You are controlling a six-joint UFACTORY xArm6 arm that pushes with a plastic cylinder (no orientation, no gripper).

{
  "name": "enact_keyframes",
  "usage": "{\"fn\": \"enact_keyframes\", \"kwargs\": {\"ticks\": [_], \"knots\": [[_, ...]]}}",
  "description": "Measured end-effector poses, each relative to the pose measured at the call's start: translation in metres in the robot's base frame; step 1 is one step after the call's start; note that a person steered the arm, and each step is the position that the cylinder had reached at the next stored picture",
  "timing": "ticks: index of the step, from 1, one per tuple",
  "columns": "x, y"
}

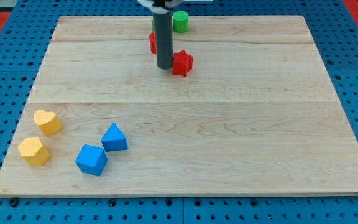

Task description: Slide red star into red circle

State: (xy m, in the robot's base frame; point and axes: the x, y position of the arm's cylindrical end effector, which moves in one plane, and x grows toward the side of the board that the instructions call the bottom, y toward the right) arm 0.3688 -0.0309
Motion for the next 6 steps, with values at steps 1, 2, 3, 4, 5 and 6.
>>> {"fn": "enact_keyframes", "kwargs": {"ticks": [1,2,3,4,5,6], "knots": [[0.030,0.020],[0.006,0.050],[-0.042,0.051],[-0.070,0.051],[-0.050,0.066],[-0.024,0.067]]}}
